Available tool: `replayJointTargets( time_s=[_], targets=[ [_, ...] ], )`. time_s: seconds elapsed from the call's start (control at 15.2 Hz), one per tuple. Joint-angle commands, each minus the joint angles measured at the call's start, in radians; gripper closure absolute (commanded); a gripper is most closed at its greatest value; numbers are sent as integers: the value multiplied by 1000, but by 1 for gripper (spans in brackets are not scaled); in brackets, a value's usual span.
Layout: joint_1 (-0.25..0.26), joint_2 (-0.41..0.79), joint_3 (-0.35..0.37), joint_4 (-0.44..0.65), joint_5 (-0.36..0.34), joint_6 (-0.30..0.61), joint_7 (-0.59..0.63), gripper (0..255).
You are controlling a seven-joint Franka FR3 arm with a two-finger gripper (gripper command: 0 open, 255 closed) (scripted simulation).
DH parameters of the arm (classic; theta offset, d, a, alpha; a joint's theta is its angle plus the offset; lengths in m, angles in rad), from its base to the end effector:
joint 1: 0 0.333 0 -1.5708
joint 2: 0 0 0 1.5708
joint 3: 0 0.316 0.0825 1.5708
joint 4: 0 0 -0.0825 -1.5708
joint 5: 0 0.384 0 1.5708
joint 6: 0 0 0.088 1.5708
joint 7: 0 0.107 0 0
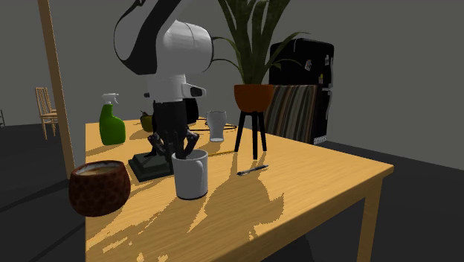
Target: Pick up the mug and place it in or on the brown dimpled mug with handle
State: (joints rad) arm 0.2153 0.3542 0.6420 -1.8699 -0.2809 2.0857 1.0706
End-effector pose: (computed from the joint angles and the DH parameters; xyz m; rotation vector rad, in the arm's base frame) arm 0.4304 0.4403 0.3537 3.0753 -0.1389 -0.0117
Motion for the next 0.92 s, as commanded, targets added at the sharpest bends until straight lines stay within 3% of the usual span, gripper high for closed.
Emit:
replayJointTargets(
  time_s=[0.0,0.86],
  targets=[
    [-3,-10,4,12,9,-20,-7,255],
    [-18,-81,27,106,66,-167,-48,255]
  ],
)
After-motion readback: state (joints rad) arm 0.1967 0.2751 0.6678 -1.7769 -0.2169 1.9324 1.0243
